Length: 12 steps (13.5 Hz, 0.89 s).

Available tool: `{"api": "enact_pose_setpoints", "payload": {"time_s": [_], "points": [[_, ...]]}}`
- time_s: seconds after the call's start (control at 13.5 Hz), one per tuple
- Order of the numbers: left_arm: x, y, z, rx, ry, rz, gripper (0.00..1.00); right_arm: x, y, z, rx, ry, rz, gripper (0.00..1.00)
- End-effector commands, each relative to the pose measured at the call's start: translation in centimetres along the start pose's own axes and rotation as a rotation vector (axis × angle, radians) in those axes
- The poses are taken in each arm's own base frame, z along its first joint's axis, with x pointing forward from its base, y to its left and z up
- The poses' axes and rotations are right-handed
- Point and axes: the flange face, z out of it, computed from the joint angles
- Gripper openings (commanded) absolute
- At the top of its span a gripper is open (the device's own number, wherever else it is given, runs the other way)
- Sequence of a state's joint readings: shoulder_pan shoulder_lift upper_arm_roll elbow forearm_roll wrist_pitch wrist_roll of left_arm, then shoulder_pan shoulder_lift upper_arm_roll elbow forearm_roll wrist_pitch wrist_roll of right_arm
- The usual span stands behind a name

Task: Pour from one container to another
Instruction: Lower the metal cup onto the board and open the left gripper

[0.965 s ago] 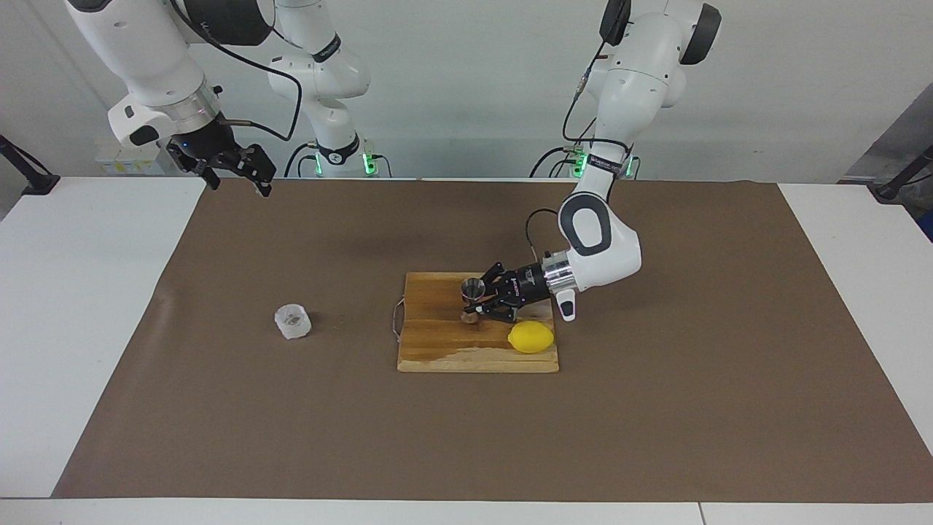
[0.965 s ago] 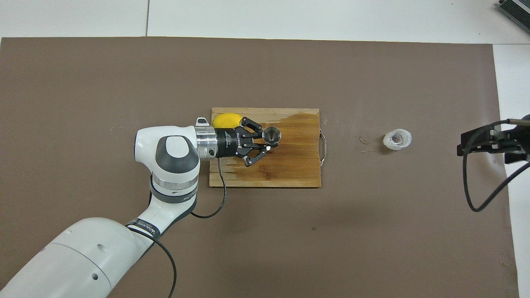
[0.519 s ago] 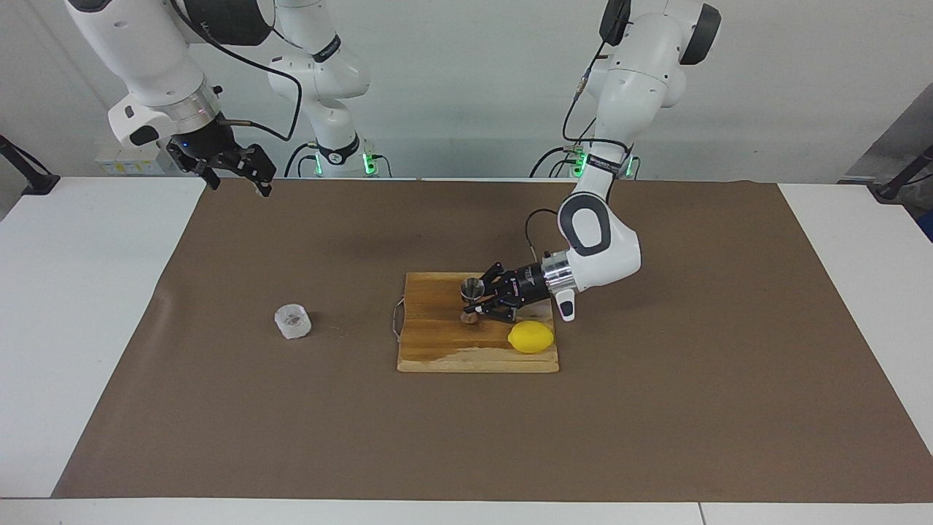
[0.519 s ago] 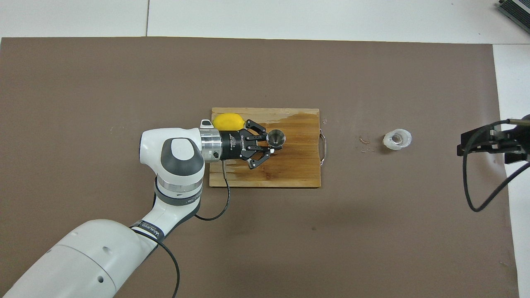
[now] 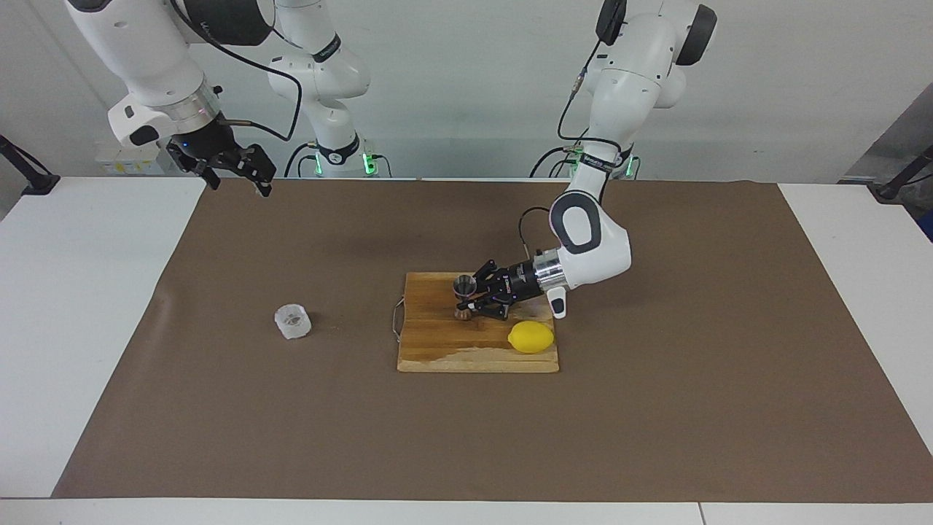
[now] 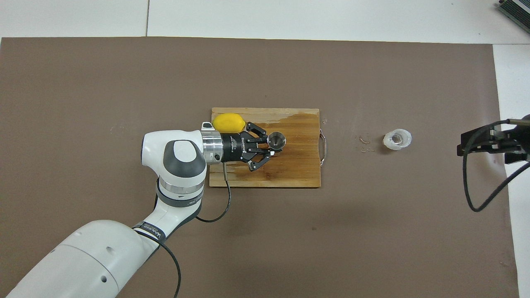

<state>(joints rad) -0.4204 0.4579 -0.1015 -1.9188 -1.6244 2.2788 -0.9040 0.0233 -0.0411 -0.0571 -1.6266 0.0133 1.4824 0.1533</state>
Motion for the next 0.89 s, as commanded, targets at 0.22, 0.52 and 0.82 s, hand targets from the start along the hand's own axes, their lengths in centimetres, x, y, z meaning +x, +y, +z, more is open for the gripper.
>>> {"api": "enact_pose_setpoints", "payload": {"time_s": [0.22, 0.52, 0.82], "points": [[0.1, 0.1, -1.3, 0.023, -0.014, 0.015, 1.0, -0.1, 0.1, 0.1, 0.005, -0.013, -0.016, 1.0], [-1.6, 1.2, -4.5, 0.093, 0.045, 0.139, 1.0, -0.1, 0.1, 0.1, 0.005, -0.013, -0.018, 1.0], [-3.3, 2.2, -8.4, 0.194, 0.175, 0.309, 1.0, -0.1, 0.1, 0.1, 0.004, -0.013, -0.017, 1.0]]}}
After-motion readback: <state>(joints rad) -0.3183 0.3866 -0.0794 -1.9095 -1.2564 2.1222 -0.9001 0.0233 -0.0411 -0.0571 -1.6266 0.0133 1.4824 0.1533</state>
